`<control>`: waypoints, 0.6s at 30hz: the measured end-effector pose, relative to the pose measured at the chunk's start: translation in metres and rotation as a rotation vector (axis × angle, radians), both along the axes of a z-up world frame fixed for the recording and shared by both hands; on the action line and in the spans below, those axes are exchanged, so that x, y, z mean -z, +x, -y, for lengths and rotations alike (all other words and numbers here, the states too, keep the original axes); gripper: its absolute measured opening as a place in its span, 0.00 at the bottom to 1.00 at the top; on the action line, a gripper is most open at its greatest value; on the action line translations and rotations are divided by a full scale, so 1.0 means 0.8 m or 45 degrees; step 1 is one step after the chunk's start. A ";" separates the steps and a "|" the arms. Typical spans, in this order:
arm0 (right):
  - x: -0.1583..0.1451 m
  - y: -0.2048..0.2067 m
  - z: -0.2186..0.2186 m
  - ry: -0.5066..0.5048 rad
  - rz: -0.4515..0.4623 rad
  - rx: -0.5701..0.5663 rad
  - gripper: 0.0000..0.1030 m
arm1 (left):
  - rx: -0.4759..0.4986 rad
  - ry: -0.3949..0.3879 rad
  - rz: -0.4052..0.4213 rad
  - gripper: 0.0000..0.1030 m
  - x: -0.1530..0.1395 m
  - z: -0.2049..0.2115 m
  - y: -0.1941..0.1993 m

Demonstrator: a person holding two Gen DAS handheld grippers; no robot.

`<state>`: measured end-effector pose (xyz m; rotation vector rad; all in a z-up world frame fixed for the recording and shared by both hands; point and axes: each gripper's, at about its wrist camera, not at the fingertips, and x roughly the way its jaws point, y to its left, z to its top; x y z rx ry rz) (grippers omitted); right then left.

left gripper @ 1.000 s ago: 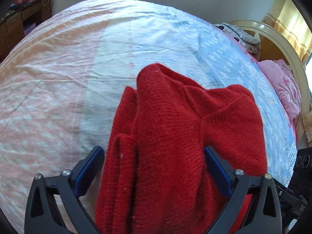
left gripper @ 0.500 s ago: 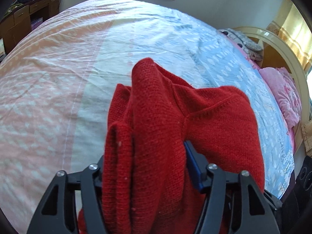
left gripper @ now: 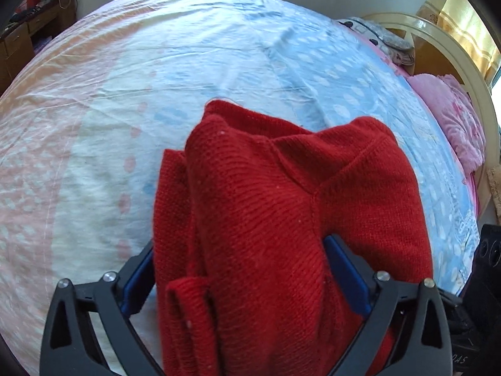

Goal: Fold small clothes
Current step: 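Lift the folded sweater with both grippers and carry it across the bed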

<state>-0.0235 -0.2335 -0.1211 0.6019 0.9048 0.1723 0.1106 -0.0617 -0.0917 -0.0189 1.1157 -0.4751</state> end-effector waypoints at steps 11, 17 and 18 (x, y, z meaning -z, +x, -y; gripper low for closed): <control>-0.023 -0.005 -0.043 -0.261 0.058 0.051 0.41 | 0.004 -0.079 0.067 0.58 -0.009 0.001 -0.016; -0.048 -0.015 -0.081 -0.535 0.118 0.025 0.38 | -0.073 -0.105 0.103 0.46 -0.019 -0.005 -0.028; -0.052 -0.017 -0.086 -0.567 0.129 0.021 0.37 | -0.077 -0.102 0.117 0.46 -0.021 -0.006 -0.031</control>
